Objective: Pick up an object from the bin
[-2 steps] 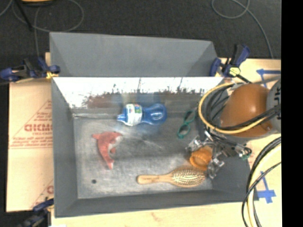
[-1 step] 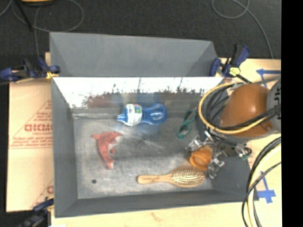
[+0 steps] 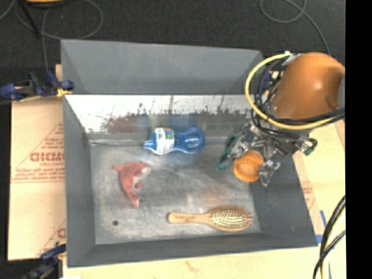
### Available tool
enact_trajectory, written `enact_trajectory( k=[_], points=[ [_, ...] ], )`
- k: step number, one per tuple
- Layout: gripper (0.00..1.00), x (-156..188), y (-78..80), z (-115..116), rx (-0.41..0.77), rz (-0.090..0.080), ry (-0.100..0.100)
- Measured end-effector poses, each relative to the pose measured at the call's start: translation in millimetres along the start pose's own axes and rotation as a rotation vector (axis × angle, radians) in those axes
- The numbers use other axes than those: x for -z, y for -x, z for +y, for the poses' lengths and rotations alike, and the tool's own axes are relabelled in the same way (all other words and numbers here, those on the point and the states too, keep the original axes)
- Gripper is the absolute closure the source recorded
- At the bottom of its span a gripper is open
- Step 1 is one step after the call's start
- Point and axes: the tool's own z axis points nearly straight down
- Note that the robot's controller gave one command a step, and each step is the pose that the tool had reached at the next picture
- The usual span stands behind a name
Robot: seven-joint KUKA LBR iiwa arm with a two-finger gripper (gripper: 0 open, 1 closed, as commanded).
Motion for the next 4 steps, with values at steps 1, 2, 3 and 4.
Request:
enact_trajectory(
  k=[1,2,3,4],
  points=[
    [1.0,0,0.2,0,-0.001,0.0,0.001],
    [1.0,-28,-9.4,5,0.178,-0.002,-0.009],
    [1.0,-84,13.7,-19,0.364,0.002,-0.005],
    [1.0,-86,16.7,-17,0.35,-0.003,-0.001]
  ],
)
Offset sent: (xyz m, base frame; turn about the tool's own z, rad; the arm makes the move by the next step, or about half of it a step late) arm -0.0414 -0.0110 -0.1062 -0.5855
